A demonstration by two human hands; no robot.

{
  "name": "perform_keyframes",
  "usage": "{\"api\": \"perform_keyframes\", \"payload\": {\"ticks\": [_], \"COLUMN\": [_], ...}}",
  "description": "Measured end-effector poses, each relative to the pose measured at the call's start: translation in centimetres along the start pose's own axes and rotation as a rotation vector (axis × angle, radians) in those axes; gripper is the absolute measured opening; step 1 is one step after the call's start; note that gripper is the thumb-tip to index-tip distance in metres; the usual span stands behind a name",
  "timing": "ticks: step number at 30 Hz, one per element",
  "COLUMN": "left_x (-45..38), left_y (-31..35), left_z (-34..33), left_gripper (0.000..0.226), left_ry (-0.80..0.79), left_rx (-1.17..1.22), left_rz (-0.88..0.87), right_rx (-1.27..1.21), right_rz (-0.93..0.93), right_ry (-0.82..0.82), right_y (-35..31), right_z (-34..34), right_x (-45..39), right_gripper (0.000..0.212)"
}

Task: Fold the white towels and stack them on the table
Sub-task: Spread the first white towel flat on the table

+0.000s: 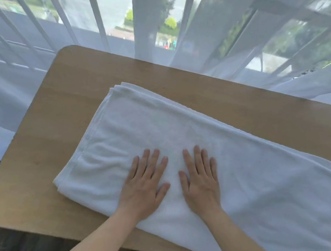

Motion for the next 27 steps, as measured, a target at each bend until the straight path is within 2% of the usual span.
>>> {"api": "perform_keyframes", "payload": {"ticks": [3, 7, 10, 14, 27], "left_x": [-1.7, -3.6, -5.4, -7.0, -12.2], "left_y": [4.8, 12.0, 15.5, 18.0, 18.7], "left_z": [-1.4, -3.5, -4.3, -5.2, -6.2], "left_gripper": [0.069, 0.069, 0.068, 0.068, 0.071], "left_ry": [-0.064, -0.114, -0.114, -0.128, -0.065], "left_rx": [-0.002, -0.02, -0.038, -0.047, -0.058], "left_rz": [-0.109, -0.235, -0.248, -0.214, -0.102], "right_rx": [0.018, 0.003, 0.026, 0.028, 0.013], "right_rz": [-0.061, -0.278, -0.367, -0.531, -0.39], "right_ry": [0.0, 0.036, 0.104, 0.011, 0.092], "right_y": [3.5, 10.6, 15.5, 21.4, 23.8], "right_z": [0.4, 2.3, 4.2, 3.5, 4.7], "right_x": [0.5, 1.2, 2.2, 4.3, -0.7], "right_gripper": [0.059, 0.062, 0.063, 0.066, 0.068]}}
Point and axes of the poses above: each hand's wrist, its own x-axis away from the middle knuckle, its own z-axis out of the back of the hand, y = z × x, the point moved 10 cm from there along -x, towards the middle knuckle, and after that the axes turned 10 degrees about -z, right-handed, at the moved point
